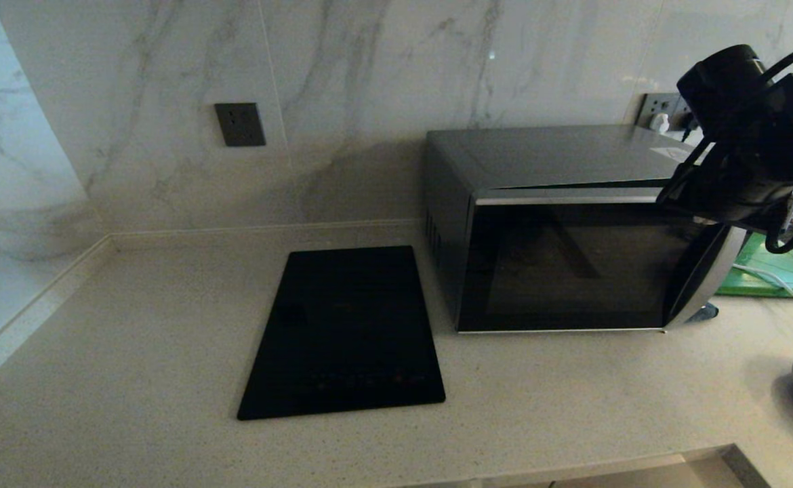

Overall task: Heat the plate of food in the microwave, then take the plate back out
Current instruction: Close the microwave oven

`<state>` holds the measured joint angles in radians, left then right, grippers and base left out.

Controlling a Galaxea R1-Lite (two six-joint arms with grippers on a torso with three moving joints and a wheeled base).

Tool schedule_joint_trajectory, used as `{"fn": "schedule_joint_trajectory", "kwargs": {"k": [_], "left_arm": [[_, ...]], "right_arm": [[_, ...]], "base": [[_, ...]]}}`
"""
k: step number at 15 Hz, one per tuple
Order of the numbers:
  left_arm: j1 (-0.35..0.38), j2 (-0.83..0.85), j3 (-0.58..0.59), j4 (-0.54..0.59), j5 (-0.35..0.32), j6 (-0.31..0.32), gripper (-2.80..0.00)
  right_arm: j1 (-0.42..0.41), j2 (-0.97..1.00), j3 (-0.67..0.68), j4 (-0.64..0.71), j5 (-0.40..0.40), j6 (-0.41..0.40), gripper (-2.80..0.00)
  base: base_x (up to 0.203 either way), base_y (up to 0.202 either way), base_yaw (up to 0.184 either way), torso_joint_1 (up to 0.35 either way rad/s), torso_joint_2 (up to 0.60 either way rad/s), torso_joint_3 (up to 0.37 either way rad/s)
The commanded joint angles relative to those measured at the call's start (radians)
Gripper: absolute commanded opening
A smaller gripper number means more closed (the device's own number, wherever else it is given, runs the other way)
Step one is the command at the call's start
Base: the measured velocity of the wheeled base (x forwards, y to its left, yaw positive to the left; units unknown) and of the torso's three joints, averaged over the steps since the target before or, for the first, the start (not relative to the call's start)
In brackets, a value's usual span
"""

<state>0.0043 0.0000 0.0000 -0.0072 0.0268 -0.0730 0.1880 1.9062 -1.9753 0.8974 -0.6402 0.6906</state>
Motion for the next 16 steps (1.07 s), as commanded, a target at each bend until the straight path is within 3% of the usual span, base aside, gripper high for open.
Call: {"fn": "schedule_joint_trajectory", "kwargs": {"k": [1,13,16], "left_arm": [[0.0,0.002,0.0,0.0,0.001,-0.001,-2.8],[0.0,0.002,0.0,0.0,0.001,-0.001,-2.8],[0.0,0.002,0.0,0.0,0.001,-0.001,-2.8]], "right_arm": [[-0.012,0.024,-0.003,0.003,-0.001,0.006,-2.8],[-0.028,0.043,-0.005,-0.146,0.02,-0.005,-2.8],[-0.038,0.048,-0.005,-0.152,0.059,-0.005,-2.8]], "base": [[0.0,0.0,0.0,0.0,0.0,0.0],[0.0,0.0,0.0,0.0,0.0,0.0],[0.0,0.0,0.0,0.0,0.0,0.0]]}}
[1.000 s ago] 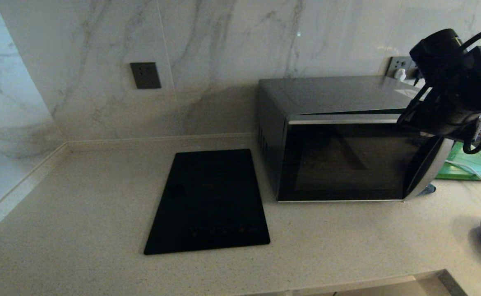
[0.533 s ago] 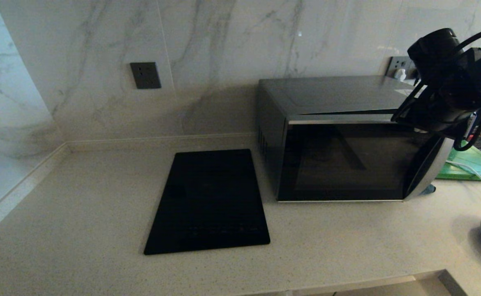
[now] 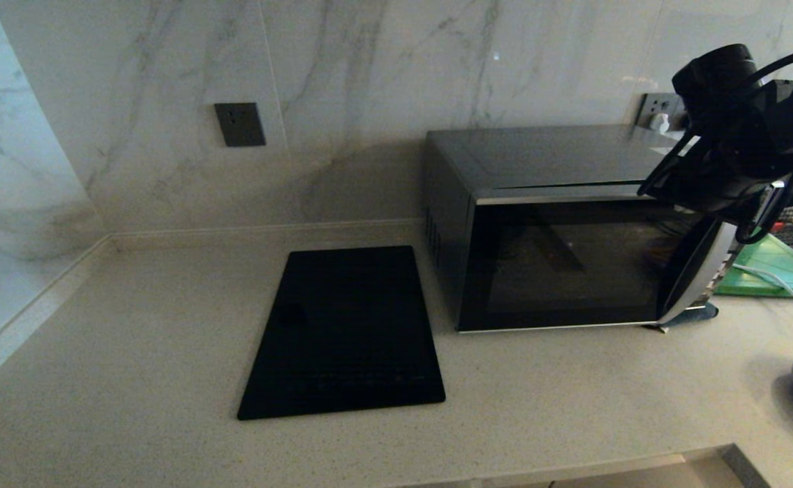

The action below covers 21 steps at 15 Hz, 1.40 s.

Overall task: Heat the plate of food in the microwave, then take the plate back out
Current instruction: Close the microwave oven

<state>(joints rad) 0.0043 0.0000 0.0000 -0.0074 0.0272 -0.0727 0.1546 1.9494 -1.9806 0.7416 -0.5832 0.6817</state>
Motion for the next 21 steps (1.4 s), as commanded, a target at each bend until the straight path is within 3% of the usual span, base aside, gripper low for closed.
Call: {"fn": "schedule_joint_trajectory", "kwargs": {"k": [1,21], "left_arm": [[0.0,0.002,0.0,0.0,0.0,-0.001,-2.8],[0.0,0.002,0.0,0.0,0.0,-0.001,-2.8]], "right_arm": [[-0.006,0.008,0.0,0.004,0.003,0.005,-2.8],[-0.032,0.043,0.0,-0.08,0.099,0.015,-2.8]], "base": [[0.0,0.0,0.0,0.0,0.0,0.0],[0.0,0.0,0.0,0.0,0.0,0.0]]}}
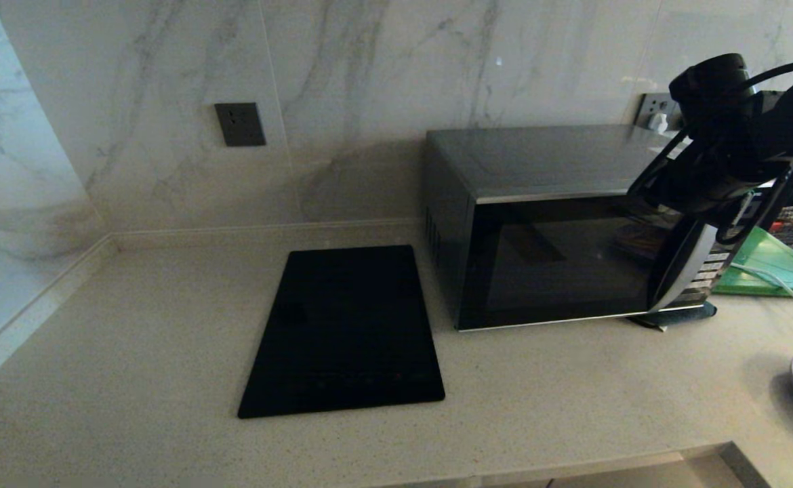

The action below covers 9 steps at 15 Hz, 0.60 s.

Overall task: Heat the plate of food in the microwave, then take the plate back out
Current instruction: Close the microwave oven

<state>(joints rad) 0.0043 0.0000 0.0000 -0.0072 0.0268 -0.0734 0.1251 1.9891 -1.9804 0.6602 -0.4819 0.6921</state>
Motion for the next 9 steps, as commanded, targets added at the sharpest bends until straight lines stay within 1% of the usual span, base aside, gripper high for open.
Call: {"fn": "schedule_joint_trajectory", "kwargs": {"k": [1,2,5,8,9], "left_arm": [[0.0,0.002,0.0,0.0,0.001,0.0,-2.8],[0.0,0.002,0.0,0.0,0.001,0.0,-2.8],[0.0,0.002,0.0,0.0,0.001,0.0,-2.8],[0.0,0.002,0.0,0.0,0.001,0.0,-2.8],[0.0,0.001,0.0,0.0,0.001,0.0,-2.8]], "right_arm": [[-0.002,0.002,0.0,0.001,-0.001,0.004,-2.8],[-0.002,-0.004,0.0,0.002,0.001,0.006,-2.8],[0.0,-0.072,0.021,0.015,0.045,0.002,-2.8],[0.001,-0.184,0.08,0.054,0.058,-0.006,-2.8],[0.0,-0.232,0.12,0.059,0.06,-0.017,-2.8]], "base": [[0.0,0.0,0.0,0.0,0.0,0.0],[0.0,0.0,0.0,0.0,0.0,0.0],[0.0,0.0,0.0,0.0,0.0,0.0],[0.0,0.0,0.0,0.0,0.0,0.0],[0.0,0.0,0.0,0.0,0.0,0.0]]}}
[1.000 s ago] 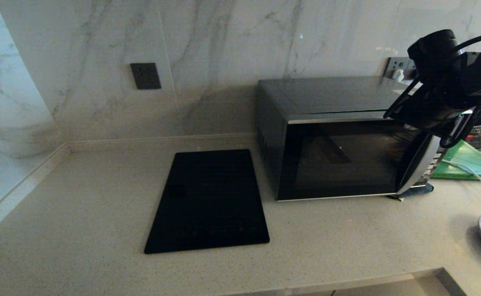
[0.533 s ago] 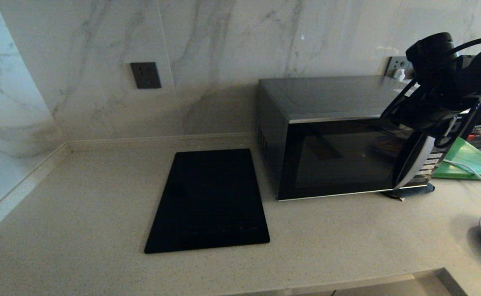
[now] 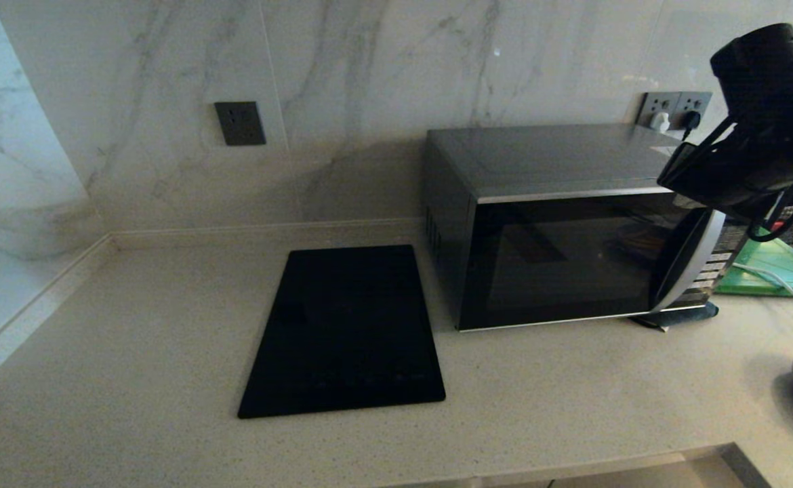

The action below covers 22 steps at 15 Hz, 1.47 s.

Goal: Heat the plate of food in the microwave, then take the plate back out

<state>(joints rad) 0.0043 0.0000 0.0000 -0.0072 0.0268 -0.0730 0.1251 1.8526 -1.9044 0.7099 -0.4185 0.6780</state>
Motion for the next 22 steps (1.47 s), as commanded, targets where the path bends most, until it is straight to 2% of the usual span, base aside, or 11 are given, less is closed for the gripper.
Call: {"fn": "schedule_joint_trajectory", "kwargs": {"k": [1,5,7,10,11,17,22], "left_arm": [[0.0,0.002,0.0,0.0,0.001,-0.001,-2.8],[0.0,0.002,0.0,0.0,0.001,-0.001,-2.8],[0.0,0.002,0.0,0.0,0.001,-0.001,-2.8],[0.0,0.001,0.0,0.0,0.001,-0.001,-2.8],[0.0,0.002,0.0,0.0,0.001,-0.001,-2.8],[0.0,0.002,0.0,0.0,0.001,-0.001,-2.8],[0.0,0.002,0.0,0.0,0.001,-0.001,-2.8]], "right_arm": [[-0.002,-0.149,0.091,0.011,-0.003,-0.024,-2.8],[-0.048,-0.409,0.374,0.013,-0.027,-0.144,-2.8],[-0.102,-0.549,0.535,0.013,-0.064,-0.254,-2.8],[-0.215,-0.74,0.701,0.011,-0.085,-0.431,-2.8],[-0.234,-0.803,0.741,0.009,-0.086,-0.463,-2.8],[-0.252,-1.178,0.924,0.004,-0.041,-0.506,-2.8],[-0.209,-1.448,1.037,0.025,0.008,-0.538,-2.8]], "base": [[0.0,0.0,0.0,0.0,0.0,0.0],[0.0,0.0,0.0,0.0,0.0,0.0],[0.0,0.0,0.0,0.0,0.0,0.0],[0.0,0.0,0.0,0.0,0.0,0.0],[0.0,0.0,0.0,0.0,0.0,0.0],[0.0,0.0,0.0,0.0,0.0,0.0],[0.0,0.0,0.0,0.0,0.0,0.0]]}}
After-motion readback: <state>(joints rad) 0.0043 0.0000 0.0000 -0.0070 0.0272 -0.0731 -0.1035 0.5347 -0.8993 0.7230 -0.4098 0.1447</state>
